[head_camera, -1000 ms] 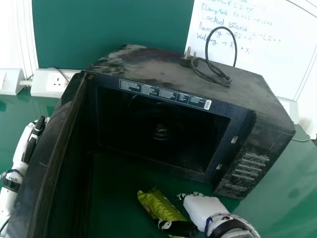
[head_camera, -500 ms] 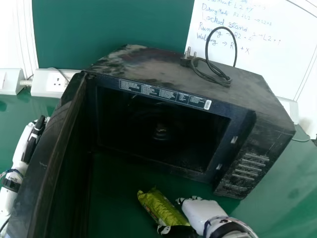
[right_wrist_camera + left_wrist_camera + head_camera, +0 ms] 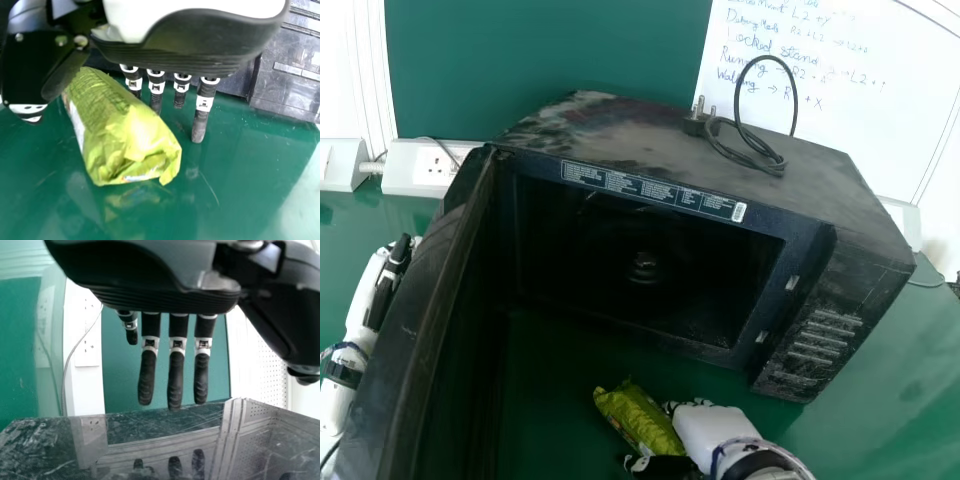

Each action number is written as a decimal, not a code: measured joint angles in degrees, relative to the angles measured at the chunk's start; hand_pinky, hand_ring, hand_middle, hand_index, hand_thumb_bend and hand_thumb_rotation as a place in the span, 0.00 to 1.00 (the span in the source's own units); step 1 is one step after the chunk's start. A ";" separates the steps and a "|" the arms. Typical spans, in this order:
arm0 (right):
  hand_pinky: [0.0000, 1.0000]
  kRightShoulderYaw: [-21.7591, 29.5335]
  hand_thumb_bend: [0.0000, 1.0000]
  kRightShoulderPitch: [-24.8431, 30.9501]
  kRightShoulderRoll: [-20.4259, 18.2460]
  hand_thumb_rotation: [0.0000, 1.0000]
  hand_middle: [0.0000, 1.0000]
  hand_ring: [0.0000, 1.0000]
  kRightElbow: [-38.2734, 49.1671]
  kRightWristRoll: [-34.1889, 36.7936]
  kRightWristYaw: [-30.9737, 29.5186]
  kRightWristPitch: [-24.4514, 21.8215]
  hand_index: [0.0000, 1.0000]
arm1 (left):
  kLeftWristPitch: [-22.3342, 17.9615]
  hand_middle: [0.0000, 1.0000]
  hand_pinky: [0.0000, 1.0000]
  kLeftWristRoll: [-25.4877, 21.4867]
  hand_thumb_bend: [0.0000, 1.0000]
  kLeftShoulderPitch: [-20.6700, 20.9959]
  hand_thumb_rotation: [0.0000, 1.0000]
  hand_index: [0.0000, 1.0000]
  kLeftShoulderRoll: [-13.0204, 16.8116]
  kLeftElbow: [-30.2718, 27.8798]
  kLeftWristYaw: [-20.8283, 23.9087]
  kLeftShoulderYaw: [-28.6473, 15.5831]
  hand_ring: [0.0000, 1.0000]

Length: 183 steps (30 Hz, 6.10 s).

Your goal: Put biscuit inside oven

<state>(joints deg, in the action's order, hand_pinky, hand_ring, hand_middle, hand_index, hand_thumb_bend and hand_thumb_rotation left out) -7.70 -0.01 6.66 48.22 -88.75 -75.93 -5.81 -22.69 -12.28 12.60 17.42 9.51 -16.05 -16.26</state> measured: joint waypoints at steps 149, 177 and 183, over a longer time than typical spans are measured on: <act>0.34 1.57 0.53 -23.58 0.86 0.00 0.42 0.33 -15.78 11.38 27.90 -8.36 0.50 | -1.21 0.42 0.29 0.25 0.51 0.02 0.07 0.48 -0.16 0.30 -0.16 0.23 0.37; 0.38 -5.03 0.53 -38.53 10.13 0.00 0.43 0.37 -45.60 22.04 56.62 -4.60 0.50 | -1.53 0.41 0.28 0.17 0.51 -0.05 0.06 0.48 -0.18 -0.03 -0.02 0.25 0.36; 0.41 -7.00 0.53 -41.37 11.83 0.00 0.46 0.39 -51.67 23.90 60.37 -3.61 0.50 | -1.45 0.42 0.28 0.28 0.51 -0.06 0.07 0.48 -0.18 -0.12 0.00 0.25 0.35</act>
<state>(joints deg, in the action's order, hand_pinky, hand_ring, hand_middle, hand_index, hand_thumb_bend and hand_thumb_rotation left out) -14.70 -41.38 18.49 -3.44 -64.85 -15.56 -9.43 -24.14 -12.00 12.54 17.25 9.39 -16.05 -16.00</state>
